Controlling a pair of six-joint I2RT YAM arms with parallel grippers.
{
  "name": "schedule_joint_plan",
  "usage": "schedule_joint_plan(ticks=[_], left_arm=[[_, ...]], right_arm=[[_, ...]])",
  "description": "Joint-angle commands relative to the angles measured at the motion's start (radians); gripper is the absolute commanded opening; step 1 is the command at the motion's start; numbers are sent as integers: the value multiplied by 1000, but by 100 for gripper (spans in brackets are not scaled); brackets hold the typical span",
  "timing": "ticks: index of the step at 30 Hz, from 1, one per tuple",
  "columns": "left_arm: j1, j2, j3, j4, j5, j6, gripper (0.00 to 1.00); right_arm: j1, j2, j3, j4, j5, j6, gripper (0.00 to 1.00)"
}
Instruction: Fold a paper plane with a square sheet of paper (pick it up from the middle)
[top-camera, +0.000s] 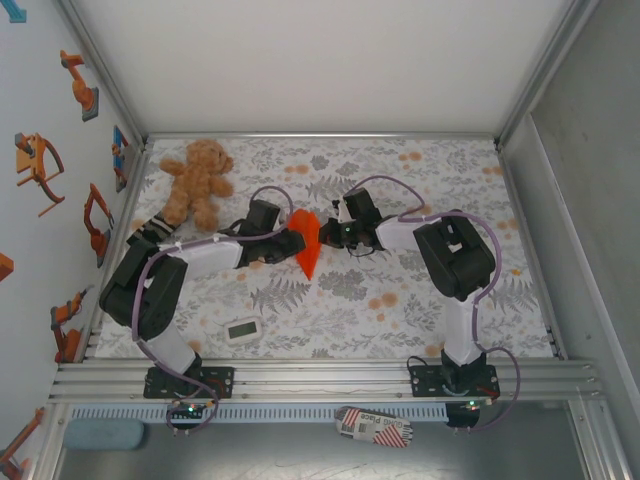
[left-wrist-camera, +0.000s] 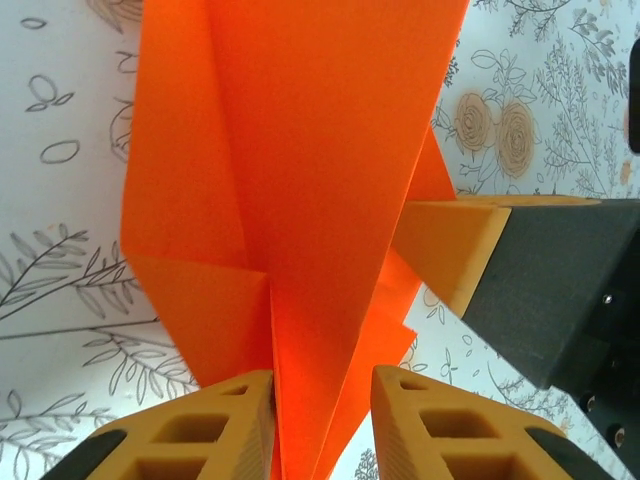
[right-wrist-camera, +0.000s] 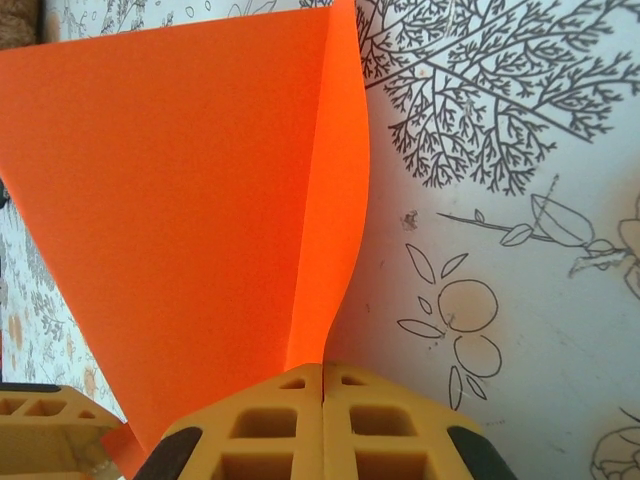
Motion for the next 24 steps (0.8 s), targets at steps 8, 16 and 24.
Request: schedule_joint_plan(ticks=[8, 16, 24], left_arm=[[-13, 38, 46, -72, -16, 43, 37], [-53, 68, 86, -114, -49, 51, 37], [-76, 97, 134, -172, -85, 72, 42]], right_arm=[[-3, -35, -10, 31, -15, 14, 1], [-3, -52, -10, 60, -53, 60, 1], [-3, -75, -4, 38, -69, 70, 1]])
